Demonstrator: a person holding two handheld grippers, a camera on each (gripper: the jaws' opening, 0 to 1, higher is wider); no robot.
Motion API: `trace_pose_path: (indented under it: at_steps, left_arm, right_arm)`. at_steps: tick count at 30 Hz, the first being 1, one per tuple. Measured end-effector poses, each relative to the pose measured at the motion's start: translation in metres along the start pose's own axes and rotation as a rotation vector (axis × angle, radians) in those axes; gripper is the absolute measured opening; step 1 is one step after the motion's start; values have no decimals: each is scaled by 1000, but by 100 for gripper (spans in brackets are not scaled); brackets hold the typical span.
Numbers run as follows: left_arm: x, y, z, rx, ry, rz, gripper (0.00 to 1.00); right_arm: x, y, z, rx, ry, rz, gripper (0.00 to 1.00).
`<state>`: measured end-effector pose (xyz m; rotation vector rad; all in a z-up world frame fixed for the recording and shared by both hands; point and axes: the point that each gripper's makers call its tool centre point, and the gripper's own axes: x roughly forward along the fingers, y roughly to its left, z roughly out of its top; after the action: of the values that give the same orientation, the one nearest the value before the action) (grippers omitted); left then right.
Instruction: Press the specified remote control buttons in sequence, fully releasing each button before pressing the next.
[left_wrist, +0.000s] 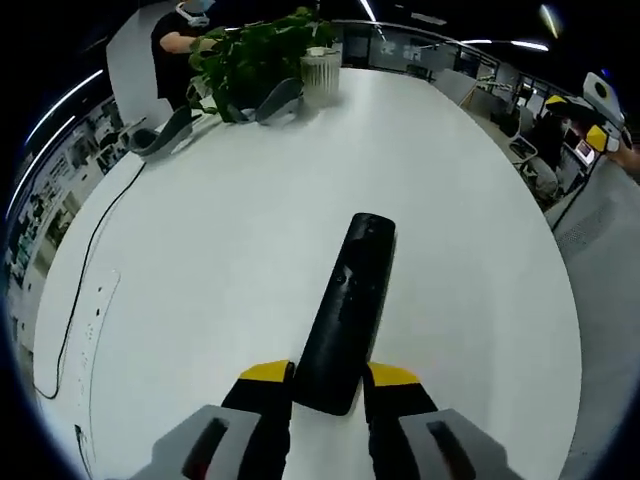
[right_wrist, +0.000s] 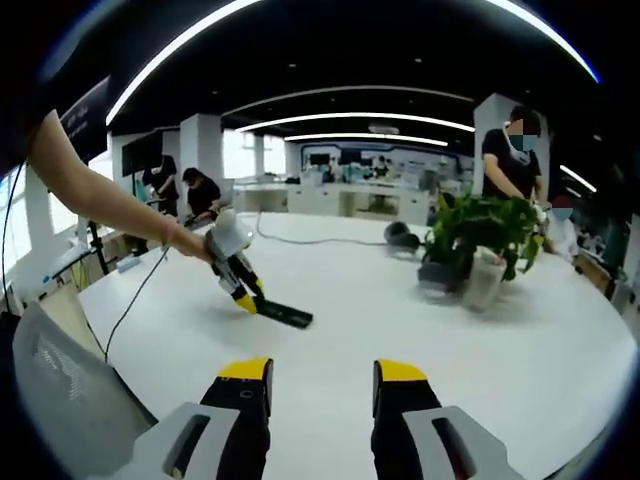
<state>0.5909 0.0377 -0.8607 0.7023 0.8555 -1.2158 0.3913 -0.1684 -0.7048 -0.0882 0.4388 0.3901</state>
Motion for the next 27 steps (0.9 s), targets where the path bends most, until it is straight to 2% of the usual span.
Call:
trace_pose_path:
  at_steps: [12,20,27]
  left_arm:
    - [-1,-8,0,102,44,-12,24]
    - [-1,-24,-5,150,86,-43,23]
    - [-5,-39,-10,161,110,-57,23]
  right_arm:
    - [-1,0,1,-7,-3,1,35]
    - [0,1,0,-18,2,4,35]
    - [-2,2,1,-26,0,5,34]
